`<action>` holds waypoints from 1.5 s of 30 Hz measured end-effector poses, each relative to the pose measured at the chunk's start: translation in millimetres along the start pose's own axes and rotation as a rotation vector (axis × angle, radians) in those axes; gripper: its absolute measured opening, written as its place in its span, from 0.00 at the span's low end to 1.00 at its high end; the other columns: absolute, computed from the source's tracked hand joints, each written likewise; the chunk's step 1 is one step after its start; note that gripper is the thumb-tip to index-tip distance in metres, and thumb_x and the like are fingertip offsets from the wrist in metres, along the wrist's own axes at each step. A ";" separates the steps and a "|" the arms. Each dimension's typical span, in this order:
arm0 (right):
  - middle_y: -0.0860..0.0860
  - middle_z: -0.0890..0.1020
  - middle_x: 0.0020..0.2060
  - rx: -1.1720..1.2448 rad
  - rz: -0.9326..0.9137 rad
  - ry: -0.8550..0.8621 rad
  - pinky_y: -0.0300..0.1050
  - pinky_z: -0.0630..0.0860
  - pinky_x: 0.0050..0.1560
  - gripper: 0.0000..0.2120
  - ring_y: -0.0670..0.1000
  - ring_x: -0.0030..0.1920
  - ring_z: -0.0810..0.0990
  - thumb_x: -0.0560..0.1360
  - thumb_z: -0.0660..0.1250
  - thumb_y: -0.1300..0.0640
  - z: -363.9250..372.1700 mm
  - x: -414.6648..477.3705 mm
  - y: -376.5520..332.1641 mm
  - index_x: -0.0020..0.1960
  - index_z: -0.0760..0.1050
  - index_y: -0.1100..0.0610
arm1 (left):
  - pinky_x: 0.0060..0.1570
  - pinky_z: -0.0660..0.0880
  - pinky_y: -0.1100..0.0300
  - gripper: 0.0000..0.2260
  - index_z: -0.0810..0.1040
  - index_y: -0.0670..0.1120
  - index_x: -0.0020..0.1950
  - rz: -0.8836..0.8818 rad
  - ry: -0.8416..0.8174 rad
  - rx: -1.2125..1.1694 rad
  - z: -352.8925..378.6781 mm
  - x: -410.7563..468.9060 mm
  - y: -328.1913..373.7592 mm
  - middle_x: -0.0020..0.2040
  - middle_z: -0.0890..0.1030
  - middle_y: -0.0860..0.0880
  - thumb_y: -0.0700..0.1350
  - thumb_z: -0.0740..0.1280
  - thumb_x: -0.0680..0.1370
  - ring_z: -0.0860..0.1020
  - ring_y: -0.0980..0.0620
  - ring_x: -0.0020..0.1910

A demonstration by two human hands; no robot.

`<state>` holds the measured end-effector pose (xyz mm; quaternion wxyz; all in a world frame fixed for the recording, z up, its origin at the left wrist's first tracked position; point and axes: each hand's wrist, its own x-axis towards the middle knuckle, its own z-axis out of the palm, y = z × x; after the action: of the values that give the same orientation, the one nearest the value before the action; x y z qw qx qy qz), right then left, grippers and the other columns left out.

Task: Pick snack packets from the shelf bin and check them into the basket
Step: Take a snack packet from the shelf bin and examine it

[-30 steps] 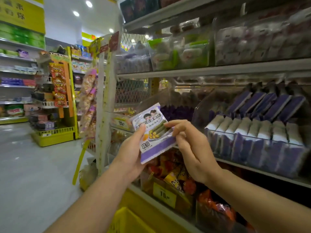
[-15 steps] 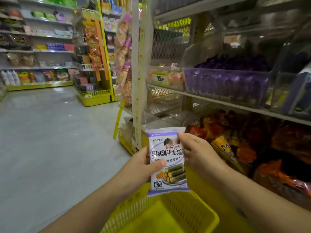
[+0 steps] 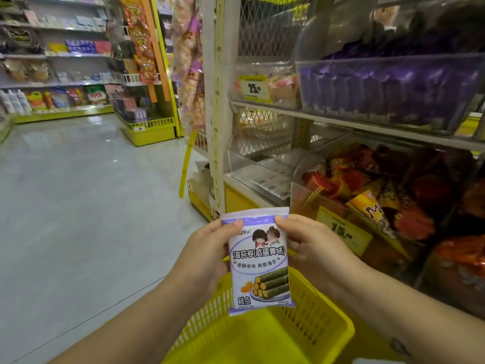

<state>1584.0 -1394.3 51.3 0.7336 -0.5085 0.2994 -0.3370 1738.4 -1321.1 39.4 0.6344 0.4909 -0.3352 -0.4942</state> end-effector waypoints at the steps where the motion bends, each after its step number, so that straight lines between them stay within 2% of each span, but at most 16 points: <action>1: 0.56 0.85 0.41 0.006 0.009 -0.002 0.44 0.74 0.40 0.07 0.50 0.39 0.82 0.64 0.70 0.53 0.0 -0.6 -0.5 0.38 0.83 0.55 | 0.35 0.80 0.59 0.13 0.82 0.42 0.51 -0.005 -0.001 -0.011 0.5 -0.3 0.4 0.46 0.86 0.42 0.46 0.68 0.70 0.85 0.50 0.40; 3: 0.56 0.85 0.42 0.012 0.014 -0.004 0.44 0.73 0.41 0.09 0.49 0.39 0.82 0.64 0.70 0.53 -0.9 -1.0 0.0 0.39 0.84 0.56 | 0.37 0.79 0.58 0.09 0.81 0.43 0.52 -0.014 -0.002 -0.013 1.6 -1.1 0.4 0.46 0.86 0.43 0.44 0.65 0.76 0.84 0.52 0.40; 5: 0.58 0.85 0.44 0.009 0.005 0.015 0.45 0.74 0.41 0.13 0.50 0.40 0.82 0.65 0.69 0.51 -2.0 -0.6 0.2 0.44 0.84 0.58 | 0.38 0.79 0.58 0.11 0.80 0.43 0.56 -0.015 0.002 -0.001 3.8 -2.4 0.7 0.48 0.86 0.44 0.46 0.61 0.80 0.84 0.52 0.42; 7: 0.58 0.85 0.45 -0.005 -0.009 0.040 0.45 0.75 0.42 0.13 0.50 0.42 0.82 0.66 0.69 0.50 -2.6 0.5 -0.3 0.45 0.85 0.58 | 0.38 0.79 0.59 0.13 0.80 0.44 0.57 -0.006 0.005 0.008 5.0 -4.0 1.1 0.49 0.86 0.44 0.48 0.60 0.81 0.84 0.51 0.44; 9: 0.56 0.86 0.45 -0.023 -0.015 0.061 0.47 0.75 0.45 0.11 0.50 0.42 0.82 0.72 0.67 0.51 -3.4 2.1 -0.3 0.45 0.85 0.55 | 0.40 0.80 0.57 0.15 0.80 0.44 0.57 0.004 0.002 0.007 5.8 -5.3 2.2 0.49 0.86 0.44 0.51 0.60 0.80 0.84 0.50 0.46; 11: 0.55 0.86 0.44 -0.046 -0.026 0.062 0.47 0.75 0.46 0.12 0.49 0.41 0.83 0.76 0.64 0.51 -3.7 2.3 -0.4 0.44 0.85 0.53 | 0.42 0.80 0.55 0.16 0.80 0.44 0.58 0.006 0.004 0.000 5.6 -6.2 3.9 0.49 0.86 0.44 0.53 0.59 0.79 0.84 0.48 0.48; 14: 0.55 0.86 0.45 -0.089 -0.054 0.029 0.47 0.76 0.47 0.13 0.49 0.43 0.83 0.77 0.63 0.50 -2.7 0.5 -1.9 0.45 0.85 0.52 | 0.46 0.80 0.52 0.17 0.79 0.45 0.59 0.003 0.013 -0.006 4.9 -7.1 6.2 0.50 0.86 0.44 0.53 0.59 0.80 0.84 0.47 0.50; 16: 0.56 0.85 0.48 -0.137 -0.047 -0.029 0.50 0.76 0.50 0.14 0.52 0.48 0.83 0.74 0.64 0.47 -4.4 -0.7 -5.2 0.49 0.84 0.53 | 0.45 0.80 0.53 0.17 0.79 0.45 0.59 0.003 0.012 -0.012 5.0 -7.5 7.6 0.50 0.86 0.44 0.53 0.58 0.80 0.84 0.47 0.50; 20: 0.56 0.83 0.56 -0.292 0.137 -0.259 0.58 0.75 0.62 0.21 0.57 0.60 0.80 0.74 0.64 0.47 -8.8 -6.2 -10.4 0.61 0.77 0.59 | 0.38 0.81 0.55 0.17 0.79 0.44 0.58 0.002 0.021 -0.106 2.8 -6.0 13.5 0.50 0.85 0.43 0.52 0.58 0.81 0.85 0.47 0.48; 24: 0.59 0.82 0.57 -0.288 0.253 -0.286 0.60 0.74 0.63 0.22 0.60 0.61 0.79 0.76 0.62 0.50 -8.8 -10.4 -10.7 0.64 0.74 0.63 | 0.38 0.82 0.54 0.18 0.79 0.46 0.60 -0.068 -0.019 -0.184 -4.0 -3.2 17.5 0.53 0.85 0.44 0.54 0.58 0.80 0.84 0.48 0.49; 28: 0.59 0.83 0.55 -0.150 0.218 -0.167 0.53 0.79 0.57 0.19 0.56 0.54 0.82 0.78 0.60 0.50 -8.0 -9.3 -11.6 0.61 0.77 0.62 | 0.41 0.81 0.53 0.19 0.78 0.51 0.63 -0.188 -0.197 -0.054 -11.1 -4.1 20.8 0.58 0.83 0.47 0.56 0.67 0.74 0.83 0.47 0.54; 31: 0.58 0.83 0.55 -0.057 0.170 -0.052 0.57 0.76 0.61 0.19 0.57 0.58 0.81 0.79 0.59 0.49 -9.9 -5.0 -14.1 0.61 0.77 0.59 | 0.48 0.80 0.56 0.22 0.75 0.52 0.67 -0.202 -0.338 0.098 -18.6 -4.8 17.1 0.60 0.82 0.47 0.50 0.72 0.74 0.81 0.48 0.59; 34: 0.57 0.84 0.53 0.021 0.124 0.012 0.52 0.82 0.50 0.18 0.56 0.54 0.83 0.79 0.59 0.49 -9.2 -3.5 -18.6 0.58 0.79 0.60 | 0.46 0.80 0.60 0.22 0.75 0.49 0.65 -0.103 -0.276 0.102 -18.8 -2.9 10.3 0.57 0.84 0.46 0.43 0.72 0.70 0.82 0.49 0.56; 41: 0.58 0.85 0.49 0.202 0.103 0.050 0.48 0.82 0.34 0.15 0.55 0.45 0.86 0.80 0.59 0.52 -4.2 -7.0 -24.6 0.56 0.78 0.62 | 0.46 0.80 0.62 0.24 0.76 0.50 0.62 0.085 -0.205 0.112 -15.2 -1.3 4.8 0.55 0.84 0.48 0.41 0.72 0.67 0.83 0.49 0.55; 43: 0.59 0.85 0.50 0.246 0.112 0.024 0.49 0.83 0.33 0.16 0.56 0.44 0.85 0.80 0.58 0.54 -3.8 -8.5 -29.3 0.58 0.77 0.63 | 0.45 0.80 0.63 0.22 0.77 0.52 0.60 0.120 -0.191 0.087 -14.1 -0.3 5.7 0.54 0.85 0.48 0.41 0.72 0.67 0.83 0.50 0.53; 45: 0.61 0.82 0.55 0.283 0.132 -0.009 0.53 0.83 0.38 0.17 0.59 0.50 0.83 0.80 0.56 0.55 -5.1 -9.9 -33.7 0.61 0.75 0.64 | 0.44 0.80 0.63 0.22 0.77 0.52 0.61 0.129 -0.202 0.057 -14.7 0.9 8.1 0.54 0.85 0.47 0.40 0.72 0.68 0.84 0.50 0.52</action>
<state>1567.8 -1397.8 82.7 0.8199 -0.3806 0.2784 -0.3247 1754.4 -1317.4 42.7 0.6136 0.4337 -0.4424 -0.4896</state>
